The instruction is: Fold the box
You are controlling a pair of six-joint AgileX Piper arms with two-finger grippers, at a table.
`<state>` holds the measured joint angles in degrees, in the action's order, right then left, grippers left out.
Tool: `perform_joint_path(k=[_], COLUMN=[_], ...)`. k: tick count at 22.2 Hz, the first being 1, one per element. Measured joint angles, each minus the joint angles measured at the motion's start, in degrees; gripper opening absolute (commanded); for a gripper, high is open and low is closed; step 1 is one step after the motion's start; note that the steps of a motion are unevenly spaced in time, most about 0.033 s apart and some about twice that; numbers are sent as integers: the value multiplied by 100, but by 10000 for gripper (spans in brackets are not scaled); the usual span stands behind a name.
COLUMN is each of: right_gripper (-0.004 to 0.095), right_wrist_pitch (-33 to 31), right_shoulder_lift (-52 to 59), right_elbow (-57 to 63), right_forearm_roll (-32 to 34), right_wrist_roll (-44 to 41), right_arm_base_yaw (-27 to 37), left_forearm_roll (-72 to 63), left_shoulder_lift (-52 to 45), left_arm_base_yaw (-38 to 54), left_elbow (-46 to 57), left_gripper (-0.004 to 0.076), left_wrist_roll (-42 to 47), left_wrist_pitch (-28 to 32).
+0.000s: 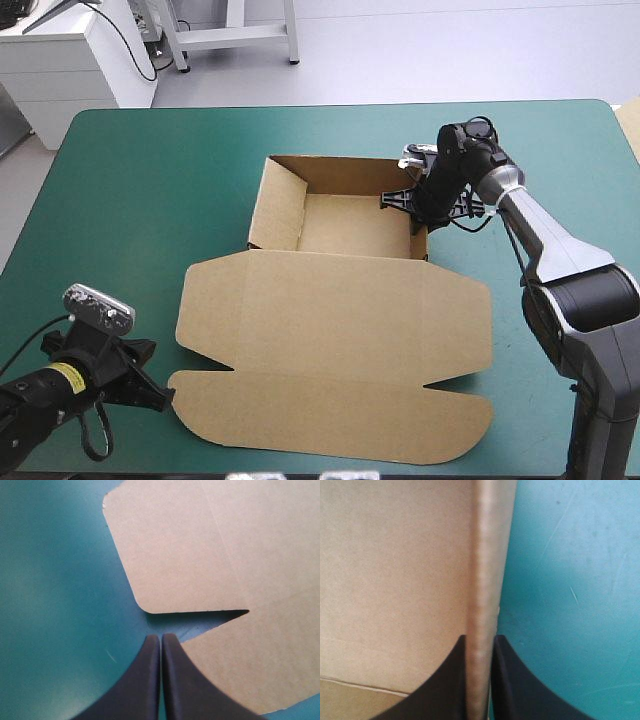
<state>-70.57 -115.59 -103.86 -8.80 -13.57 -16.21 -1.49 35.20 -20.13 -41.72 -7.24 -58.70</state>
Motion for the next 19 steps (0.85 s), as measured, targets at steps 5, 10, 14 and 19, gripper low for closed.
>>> perform_joint_path(k=[5,10,14,19], right_gripper=[-21,-21,-21,-21], right_wrist_pitch=[-37,-32,-64,-106], right_shoulder_lift=[-15,520,953,1022], right_elbow=[-131,-969,-1151,-1157], right_forearm_roll=[-50,978,1810,2528], right_wrist_roll=[533,945,981,986], right_arm_base_yaw=[126,1023,1846,2839], left_forearm_roll=[40,339,338,338], left_shoulder_lift=[-629,-931,-936,-936], left_arm_base_yaw=[0,0,0,0], left_elbow=[818,867,872,872], left_gripper=[-8,-8,-8,-8], left_wrist_roll=[0,0,0,0], left_wrist_pitch=[389,410,410,410])
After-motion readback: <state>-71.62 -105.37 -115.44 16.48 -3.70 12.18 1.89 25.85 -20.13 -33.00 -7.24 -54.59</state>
